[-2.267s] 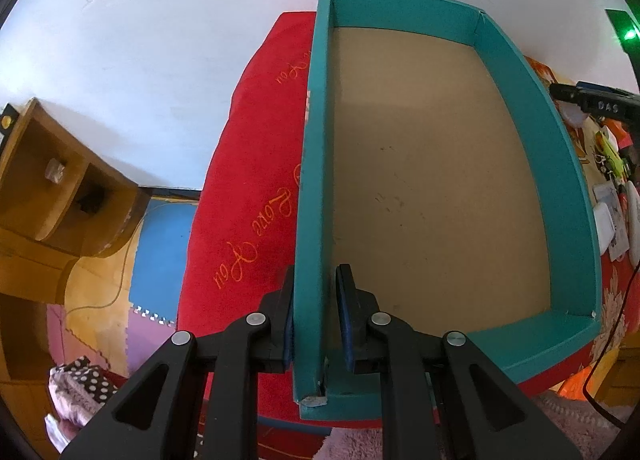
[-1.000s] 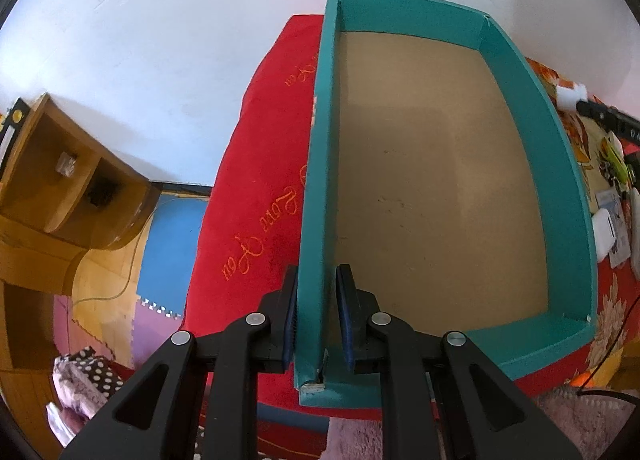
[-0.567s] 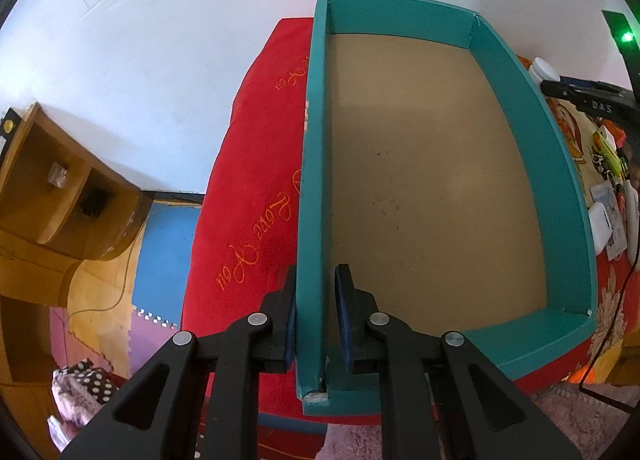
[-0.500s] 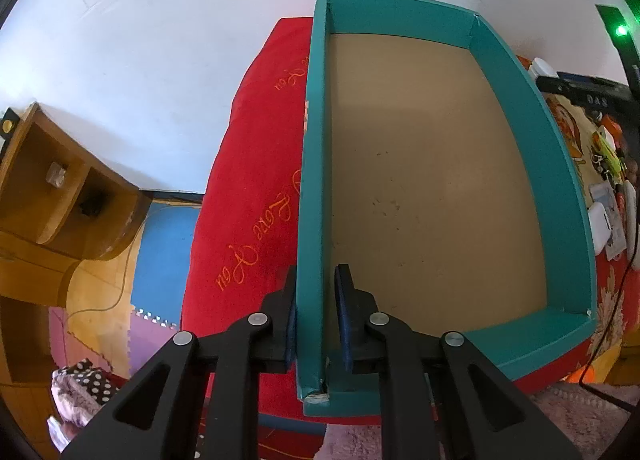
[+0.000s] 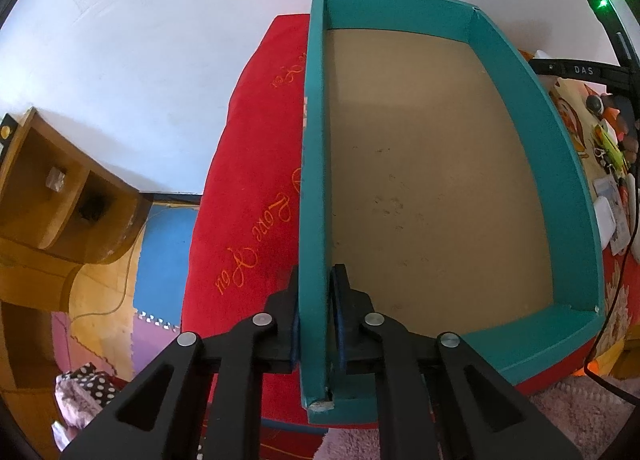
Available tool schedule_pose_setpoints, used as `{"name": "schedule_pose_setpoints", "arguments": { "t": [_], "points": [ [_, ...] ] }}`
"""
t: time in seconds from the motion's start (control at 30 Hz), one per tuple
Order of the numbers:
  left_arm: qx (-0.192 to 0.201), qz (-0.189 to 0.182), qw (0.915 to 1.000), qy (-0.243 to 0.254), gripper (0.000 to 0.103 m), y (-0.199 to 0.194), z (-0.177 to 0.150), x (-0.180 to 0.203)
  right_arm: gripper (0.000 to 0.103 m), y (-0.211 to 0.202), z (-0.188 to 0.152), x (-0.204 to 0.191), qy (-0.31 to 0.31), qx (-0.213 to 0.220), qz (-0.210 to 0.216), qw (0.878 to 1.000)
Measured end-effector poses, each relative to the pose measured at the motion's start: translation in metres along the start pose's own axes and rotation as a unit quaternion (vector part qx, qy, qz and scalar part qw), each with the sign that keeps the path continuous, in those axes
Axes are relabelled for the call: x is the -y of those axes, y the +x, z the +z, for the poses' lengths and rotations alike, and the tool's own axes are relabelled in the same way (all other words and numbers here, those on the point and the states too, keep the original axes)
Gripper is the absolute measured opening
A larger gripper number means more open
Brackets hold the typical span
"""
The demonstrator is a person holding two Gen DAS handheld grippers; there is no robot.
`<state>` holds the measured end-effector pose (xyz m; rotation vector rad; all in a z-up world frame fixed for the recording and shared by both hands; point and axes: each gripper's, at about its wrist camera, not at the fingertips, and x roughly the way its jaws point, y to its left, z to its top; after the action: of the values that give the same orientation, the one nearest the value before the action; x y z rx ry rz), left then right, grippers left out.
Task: Organize objects
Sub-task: 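Lift the white jar with the right tool and carry it toward the tray, then lower the jar into the tray corner and open the right tool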
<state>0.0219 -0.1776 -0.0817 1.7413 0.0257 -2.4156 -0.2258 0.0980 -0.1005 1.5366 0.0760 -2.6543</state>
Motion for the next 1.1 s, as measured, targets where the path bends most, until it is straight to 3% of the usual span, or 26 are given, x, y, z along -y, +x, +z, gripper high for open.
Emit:
{"name": "schedule_pose_setpoints", "arguments": {
  "t": [0.2, 0.6, 0.83, 1.1],
  "points": [
    [-0.002, -0.004, 1.0, -0.003, 0.012, 0.002, 0.003, -0.003, 0.04, -0.009, 0.0, 0.007, 0.018, 0.006, -0.002, 1.0],
    [-0.005, -0.008, 1.0, -0.001, 0.012, 0.01, 0.006, -0.001, 0.04, -0.07, 0.012, -0.009, -0.001, 0.051, 0.006, 0.999],
    [-0.003, -0.01, 0.9999, -0.005, 0.012, 0.008, 0.003, -0.002, 0.04, -0.099, 0.034, -0.053, -0.032, 0.075, 0.046, 0.996],
    [0.0, -0.005, 1.0, -0.008, 0.012, 0.011, 0.004, -0.004, 0.04, -0.071, 0.065, -0.124, -0.085, 0.045, 0.097, 0.991]
  ]
}}
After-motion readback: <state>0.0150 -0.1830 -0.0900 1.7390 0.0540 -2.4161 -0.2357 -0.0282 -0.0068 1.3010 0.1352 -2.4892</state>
